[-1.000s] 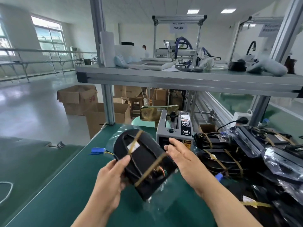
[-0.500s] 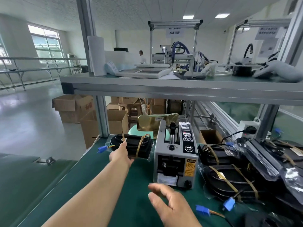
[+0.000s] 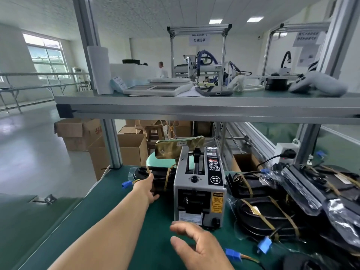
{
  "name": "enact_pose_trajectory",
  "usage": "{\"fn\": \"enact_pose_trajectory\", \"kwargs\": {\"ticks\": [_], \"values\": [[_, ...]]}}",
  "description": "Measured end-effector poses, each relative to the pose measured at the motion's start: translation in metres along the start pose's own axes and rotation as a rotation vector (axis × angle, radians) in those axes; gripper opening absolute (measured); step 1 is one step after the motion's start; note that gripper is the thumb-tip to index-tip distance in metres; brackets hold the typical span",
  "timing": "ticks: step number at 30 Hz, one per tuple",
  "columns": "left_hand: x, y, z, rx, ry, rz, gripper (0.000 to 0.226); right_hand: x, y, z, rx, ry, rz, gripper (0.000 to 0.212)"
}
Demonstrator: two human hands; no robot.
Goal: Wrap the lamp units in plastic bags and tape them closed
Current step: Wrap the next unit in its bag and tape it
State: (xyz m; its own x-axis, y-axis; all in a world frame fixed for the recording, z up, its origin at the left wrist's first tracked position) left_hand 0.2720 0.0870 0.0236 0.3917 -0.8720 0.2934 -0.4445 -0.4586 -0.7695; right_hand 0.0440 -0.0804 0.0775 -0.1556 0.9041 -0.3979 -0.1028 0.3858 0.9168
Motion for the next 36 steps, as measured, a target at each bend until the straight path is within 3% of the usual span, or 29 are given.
{"fn": "enact_pose_trajectory", "kwargs": {"ticks": [3, 6, 10, 14, 17, 19, 21, 23, 25, 27, 29, 32, 36], "values": [[-0.008, 0.001, -0.016, -0.016, -0.031, 0.163, 0.056, -0.001, 0.001, -0.009, 0.001, -0.011, 0.019, 0.018], [-0.014, 0.011, -0.051, 0.062, -0.042, 0.169, 0.048, 0.003, 0.002, -0.022, -0.007, -0.032, 0.027, 0.018], [-0.026, 0.05, -0.139, 0.259, -0.051, 0.221, 0.006, 0.004, 0.004, -0.051, -0.018, -0.044, 0.026, 0.021], [-0.027, 0.111, -0.228, 0.491, 0.065, 0.37, 0.01, -0.016, 0.006, -0.093, -0.04, -0.13, 0.101, 0.023], [-0.011, 0.159, -0.265, 0.451, 0.227, 0.542, 0.011, -0.039, -0.004, -0.129, -0.061, -0.299, 0.167, 0.03], [0.005, 0.186, -0.274, 0.419, 0.322, 0.749, 0.006, -0.054, -0.016, -0.152, -0.083, -0.518, 0.166, 0.036], [0.023, 0.206, -0.277, 0.406, 0.376, 0.99, 0.029, -0.07, -0.027, -0.172, -0.108, -0.736, 0.115, 0.045], [0.041, 0.216, -0.28, 0.377, 0.389, 1.108, 0.045, -0.081, -0.036, -0.184, -0.095, -0.85, 0.075, 0.05], [0.056, 0.219, -0.287, 0.263, 0.432, 1.048, 0.046, -0.087, -0.05, -0.19, -0.037, -0.898, 0.08, 0.05], [0.064, 0.225, -0.292, 0.144, 0.446, 0.923, 0.06, -0.093, -0.063, -0.193, 0.051, -0.936, 0.132, 0.049], [0.062, 0.23, -0.294, 0.095, 0.469, 0.806, 0.066, -0.104, -0.07, -0.195, 0.082, -0.96, 0.27, 0.05], [0.05, 0.221, -0.297, 0.014, 0.511, 0.689, 0.057, -0.116, -0.076, -0.2, 0.041, -0.884, 0.565, 0.049], [0.003, 0.178, -0.276, 0.171, 0.599, 0.696, 0.025, -0.129, -0.091, -0.192, 0.094, -0.879, 0.473, 0.035]]}}
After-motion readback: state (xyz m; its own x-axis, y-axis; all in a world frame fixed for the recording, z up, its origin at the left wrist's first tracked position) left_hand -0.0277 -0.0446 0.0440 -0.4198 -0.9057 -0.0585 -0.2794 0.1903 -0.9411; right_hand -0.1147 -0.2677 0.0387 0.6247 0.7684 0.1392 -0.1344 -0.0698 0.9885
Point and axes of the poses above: each hand's wrist, its own z-axis towards the middle knuckle, its own x-axis out of the palm, y = z × x, the point moved 3 cm from there along z, towards the middle knuckle
